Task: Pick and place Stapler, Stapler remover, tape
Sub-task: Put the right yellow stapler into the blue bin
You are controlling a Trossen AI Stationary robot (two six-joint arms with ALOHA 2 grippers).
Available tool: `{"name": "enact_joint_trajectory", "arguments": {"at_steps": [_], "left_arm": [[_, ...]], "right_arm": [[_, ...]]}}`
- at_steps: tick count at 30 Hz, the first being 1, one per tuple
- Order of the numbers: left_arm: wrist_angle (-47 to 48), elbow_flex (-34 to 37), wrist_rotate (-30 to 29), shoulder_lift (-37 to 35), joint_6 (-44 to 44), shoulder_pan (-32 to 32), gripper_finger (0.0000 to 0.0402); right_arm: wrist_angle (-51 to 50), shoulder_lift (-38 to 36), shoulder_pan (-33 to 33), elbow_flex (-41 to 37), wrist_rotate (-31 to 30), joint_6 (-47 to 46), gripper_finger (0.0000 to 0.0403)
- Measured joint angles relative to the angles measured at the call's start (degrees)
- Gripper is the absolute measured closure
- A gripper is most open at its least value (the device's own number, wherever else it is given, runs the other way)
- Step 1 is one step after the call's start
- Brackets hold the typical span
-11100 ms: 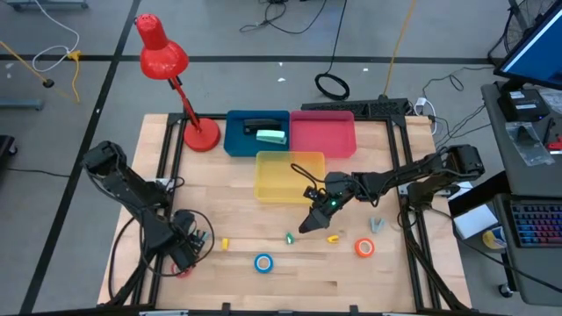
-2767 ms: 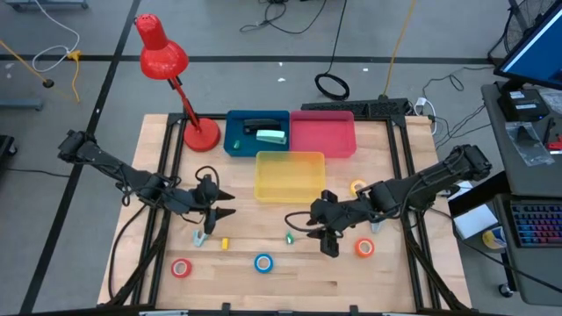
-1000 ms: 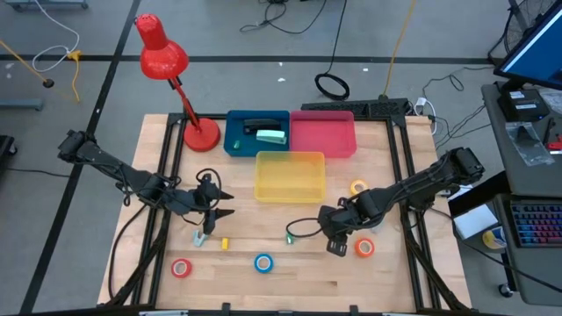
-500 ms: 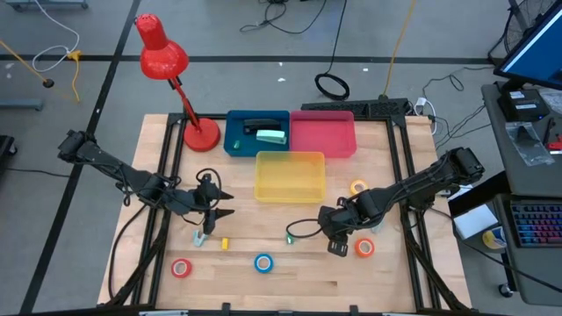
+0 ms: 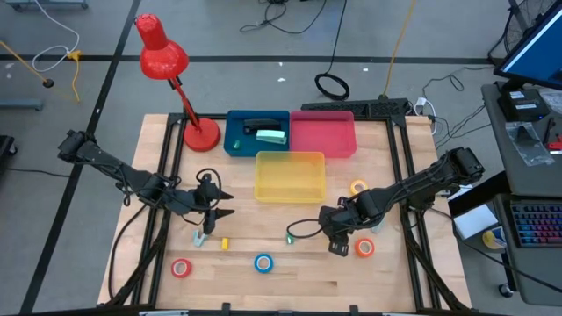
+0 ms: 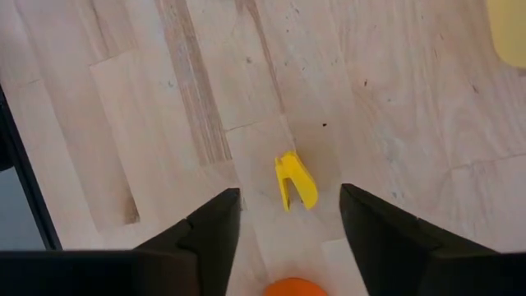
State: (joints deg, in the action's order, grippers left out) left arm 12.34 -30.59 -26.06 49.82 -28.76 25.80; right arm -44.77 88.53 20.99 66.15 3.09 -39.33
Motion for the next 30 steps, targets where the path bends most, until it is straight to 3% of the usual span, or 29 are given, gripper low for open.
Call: {"name": "enact_joint_trajectory", "arguments": {"at_steps": [10,30], "left_arm": [[0.0,0.0,-0.02,0.0,0.18,0.0,0.0172],[0.09,0.0,-0.04,0.0,0.2,-0.68,0.0172]], "right_arm": [[0.25,0.0,0.73,0.0,-0.02,2.21,0.013],[7.84,-0.02,2.38,-6.76,0.1,4.88,0.0132]]}}
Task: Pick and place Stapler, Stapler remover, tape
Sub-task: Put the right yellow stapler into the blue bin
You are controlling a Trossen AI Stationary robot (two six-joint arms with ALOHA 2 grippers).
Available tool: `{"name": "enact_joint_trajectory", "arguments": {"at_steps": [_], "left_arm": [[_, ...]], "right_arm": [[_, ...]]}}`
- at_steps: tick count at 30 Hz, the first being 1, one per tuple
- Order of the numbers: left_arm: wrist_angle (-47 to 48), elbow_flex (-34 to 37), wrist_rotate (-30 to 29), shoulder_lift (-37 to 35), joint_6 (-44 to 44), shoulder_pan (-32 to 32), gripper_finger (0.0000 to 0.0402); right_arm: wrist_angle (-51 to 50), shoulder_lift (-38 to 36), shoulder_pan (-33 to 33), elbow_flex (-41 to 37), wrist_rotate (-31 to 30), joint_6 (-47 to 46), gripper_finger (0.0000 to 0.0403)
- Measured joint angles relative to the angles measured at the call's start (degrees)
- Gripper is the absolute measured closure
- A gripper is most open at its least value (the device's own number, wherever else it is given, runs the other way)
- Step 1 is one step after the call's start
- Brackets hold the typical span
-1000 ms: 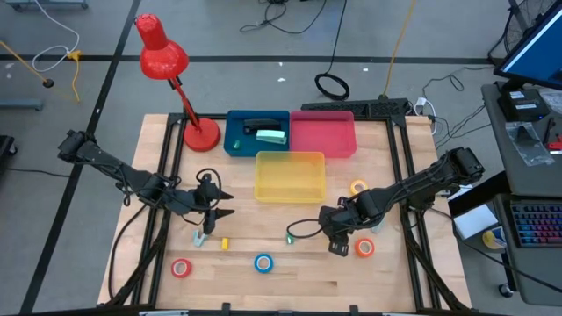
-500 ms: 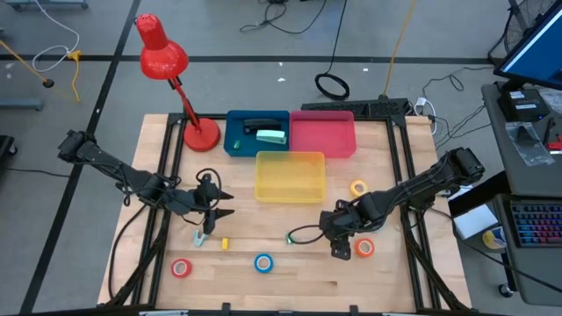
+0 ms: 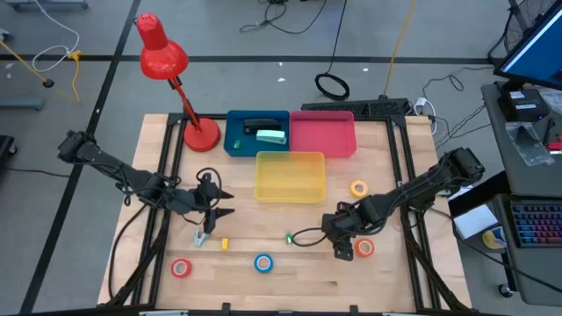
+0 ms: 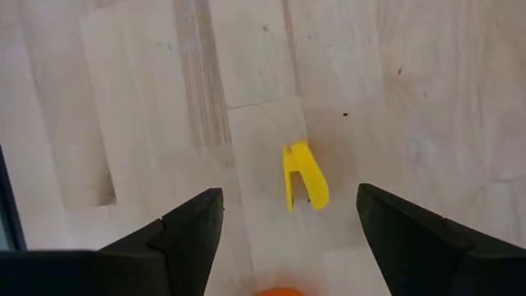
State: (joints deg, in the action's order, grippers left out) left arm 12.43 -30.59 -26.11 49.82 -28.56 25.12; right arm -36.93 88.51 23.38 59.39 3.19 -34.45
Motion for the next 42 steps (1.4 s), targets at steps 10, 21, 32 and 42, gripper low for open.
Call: {"name": "enact_joint_trajectory", "arguments": {"at_steps": [10,21,32,42], "left_arm": [[0.0,0.0,0.02,0.0,0.2,-1.72,0.0172],[-0.01,0.0,0.03,0.0,0.24,-2.66,0.0172],[-0.04,0.0,0.04,0.0,-0.09,-2.66,0.0172],[-0.02,0.0,0.07,0.0,-0.2,-2.66,0.0172]], "right_arm": [[7.59,0.0,0.0,-4.99,-0.1,1.33,0.0137],[15.34,0.0,-0.17,-11.5,-3.02,4.92,0.0137],[17.35,0.03,-0.04,-11.82,-2.95,5.2,0.0137],[17.51,4.45,-0.02,-11.62,-2.55,5.19,0.0138]]}}
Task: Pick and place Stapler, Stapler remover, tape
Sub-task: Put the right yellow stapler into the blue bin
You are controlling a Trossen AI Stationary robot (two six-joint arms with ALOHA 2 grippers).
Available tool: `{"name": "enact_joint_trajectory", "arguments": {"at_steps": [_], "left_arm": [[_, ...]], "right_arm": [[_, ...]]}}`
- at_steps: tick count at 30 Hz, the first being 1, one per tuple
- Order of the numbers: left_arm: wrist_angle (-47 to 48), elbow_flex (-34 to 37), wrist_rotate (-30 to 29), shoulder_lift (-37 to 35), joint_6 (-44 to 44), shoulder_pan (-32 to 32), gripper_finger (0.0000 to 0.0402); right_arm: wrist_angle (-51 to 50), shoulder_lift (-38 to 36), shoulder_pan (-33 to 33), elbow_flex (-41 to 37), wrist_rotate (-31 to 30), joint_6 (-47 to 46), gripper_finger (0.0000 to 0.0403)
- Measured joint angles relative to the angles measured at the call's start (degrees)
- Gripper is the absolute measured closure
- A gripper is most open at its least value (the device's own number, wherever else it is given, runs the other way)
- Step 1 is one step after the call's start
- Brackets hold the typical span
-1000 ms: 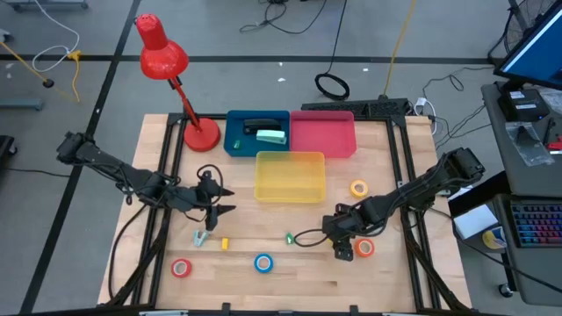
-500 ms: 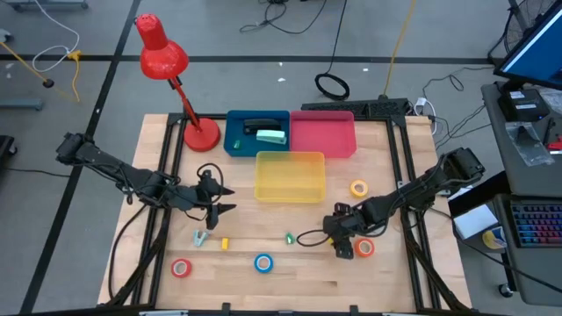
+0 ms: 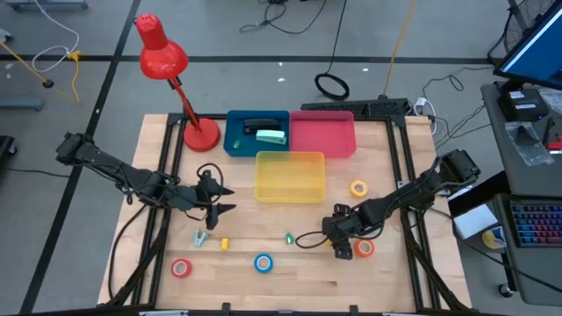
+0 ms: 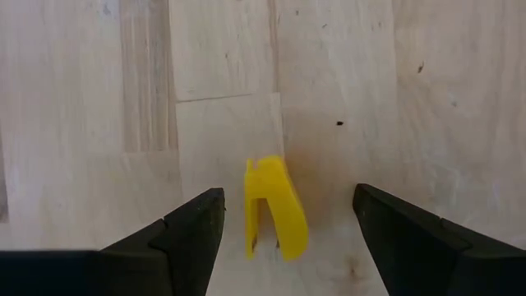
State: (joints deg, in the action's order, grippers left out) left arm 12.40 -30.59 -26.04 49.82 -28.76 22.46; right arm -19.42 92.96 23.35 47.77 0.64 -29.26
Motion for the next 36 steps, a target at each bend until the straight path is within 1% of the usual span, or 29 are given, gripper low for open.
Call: {"name": "enact_joint_trajectory", "arguments": {"at_steps": [7,20,36], "left_arm": [[-0.02,0.0,0.01,-0.02,0.37,0.0,0.0172],[-0.02,0.0,0.26,-0.01,0.24,0.0,0.0172],[-0.02,0.0,0.26,-0.01,0.23,0.0,0.0172]], "right_arm": [[-0.51,0.7,0.02,0.01,0.26,-0.12,0.0142],[-3.77,0.91,0.0,-0.11,0.46,4.87,0.023],[-4.06,0.88,-0.08,0.74,-0.89,4.49,0.0283]]}}
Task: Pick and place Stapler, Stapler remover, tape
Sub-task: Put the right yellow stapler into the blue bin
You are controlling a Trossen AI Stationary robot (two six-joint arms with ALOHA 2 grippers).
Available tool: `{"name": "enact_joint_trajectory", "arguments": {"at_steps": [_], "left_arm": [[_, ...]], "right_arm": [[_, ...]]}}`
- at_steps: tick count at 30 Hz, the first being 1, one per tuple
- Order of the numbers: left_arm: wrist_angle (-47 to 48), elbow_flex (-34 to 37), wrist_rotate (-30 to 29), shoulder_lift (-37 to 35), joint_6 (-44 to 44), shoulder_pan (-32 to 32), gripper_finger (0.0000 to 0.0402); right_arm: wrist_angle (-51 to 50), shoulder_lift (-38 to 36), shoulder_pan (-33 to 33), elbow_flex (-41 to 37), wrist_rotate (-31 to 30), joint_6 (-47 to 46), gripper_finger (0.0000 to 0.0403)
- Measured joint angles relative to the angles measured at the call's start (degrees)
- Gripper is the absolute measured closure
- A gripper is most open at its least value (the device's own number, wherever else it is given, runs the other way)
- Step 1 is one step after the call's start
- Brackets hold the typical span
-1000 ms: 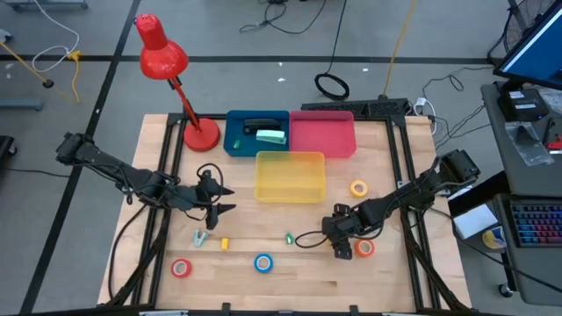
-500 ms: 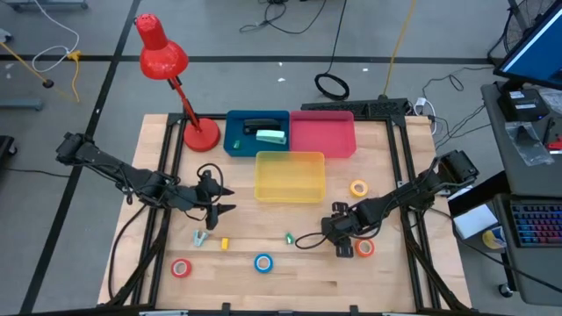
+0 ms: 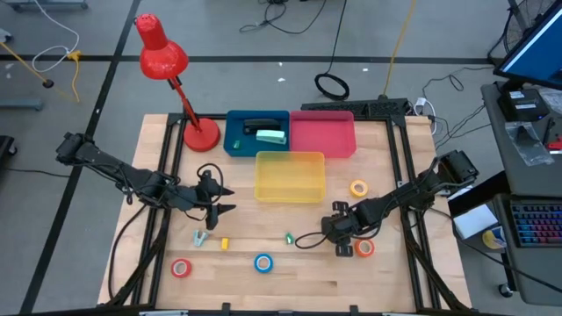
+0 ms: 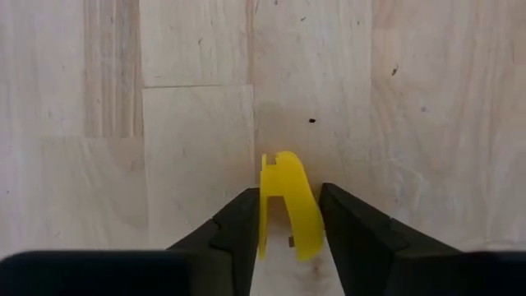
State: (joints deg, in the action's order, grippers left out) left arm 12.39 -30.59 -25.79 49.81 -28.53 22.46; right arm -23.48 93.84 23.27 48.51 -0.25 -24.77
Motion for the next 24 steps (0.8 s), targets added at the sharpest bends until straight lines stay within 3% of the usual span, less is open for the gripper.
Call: {"name": "enact_joint_trajectory", "arguments": {"at_steps": [9,15,19,24], "left_arm": [[-0.15,0.0,-0.02,-0.01,-0.2,0.0,0.0172],[-2.2,0.0,-0.04,-0.01,-0.26,0.0,0.0172],[-6.5,0.0,-0.04,-0.01,0.9,0.0,0.0172],[-12.62,0.0,-0.06,0.01,5.97,0.0,0.0172]], "right_arm": [[-0.57,-2.75,0.04,0.52,2.08,-3.47,0.0355],[1.59,-7.44,-0.06,2.5,5.36,-8.68,0.0356],[8.22,-9.45,-0.07,4.97,5.33,-10.59,0.0354],[21.18,-9.79,-2.2,7.77,-0.14,-7.32,0.0352]]}}
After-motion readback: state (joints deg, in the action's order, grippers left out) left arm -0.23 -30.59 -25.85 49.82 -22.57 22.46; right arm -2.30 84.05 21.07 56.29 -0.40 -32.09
